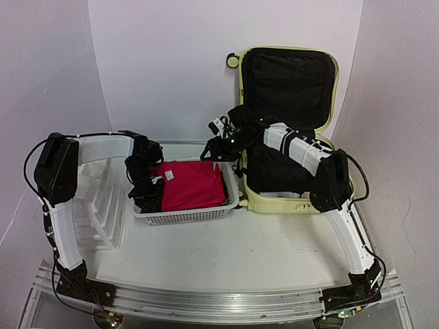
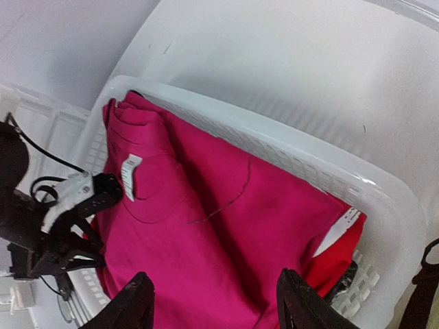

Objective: Open, take out, and arrange the luggage

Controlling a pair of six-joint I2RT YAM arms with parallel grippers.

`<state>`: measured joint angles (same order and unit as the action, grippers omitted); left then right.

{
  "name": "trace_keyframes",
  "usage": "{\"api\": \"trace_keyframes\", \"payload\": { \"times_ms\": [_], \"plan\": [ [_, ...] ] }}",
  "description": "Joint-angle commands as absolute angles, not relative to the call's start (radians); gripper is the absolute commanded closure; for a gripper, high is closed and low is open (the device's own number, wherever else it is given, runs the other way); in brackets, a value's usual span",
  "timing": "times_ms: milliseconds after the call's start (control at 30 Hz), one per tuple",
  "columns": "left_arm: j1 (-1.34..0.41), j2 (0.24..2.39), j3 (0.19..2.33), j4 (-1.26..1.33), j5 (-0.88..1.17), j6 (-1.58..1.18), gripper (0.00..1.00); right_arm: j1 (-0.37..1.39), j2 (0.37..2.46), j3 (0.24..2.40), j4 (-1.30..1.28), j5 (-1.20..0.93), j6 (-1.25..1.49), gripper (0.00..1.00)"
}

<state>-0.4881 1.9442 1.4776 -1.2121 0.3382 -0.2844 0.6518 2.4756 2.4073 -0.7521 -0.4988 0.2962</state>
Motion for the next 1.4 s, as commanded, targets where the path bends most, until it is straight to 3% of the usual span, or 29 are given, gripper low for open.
{"api": "trace_keyframes", "payload": {
  "times_ms": [0, 400, 700, 1067, 1267, 1367],
  "plan": [
    [-0.488, 1.977, 1.475, -1.258, 0.317, -0.270, 0.71, 0.663, 2.544, 2.545, -0.690, -0.620, 0.381, 0.40],
    [-0.488, 1.981, 1.509, -1.258, 0.325, -0.268, 0.71, 0.670, 2.659, 2.554, -0.604, -0.681, 0.416, 0.36],
    [-0.488, 1.981, 1.513, -1.257, 0.322, -0.267, 0.71, 0.694, 2.566, 2.467, -0.585, -0.822, 0.463, 0.56],
    [-0.488, 1.989, 1.522, -1.255, 0.325, -0.267, 0.71, 0.696, 2.467, 2.428, -0.468, -0.957, 0.614, 0.54],
    [-0.488, 1.995, 1.520, -1.255, 0.335, -0.264, 0.72, 0.704, 2.434, 2.355, -0.375, -1.157, 0.657, 0.56],
    [-0.487, 1.999, 1.520, -1.257, 0.341, -0.261, 0.72, 0.723, 2.438, 2.352, -0.359, -1.223, 0.658, 0.61]
  ]
}}
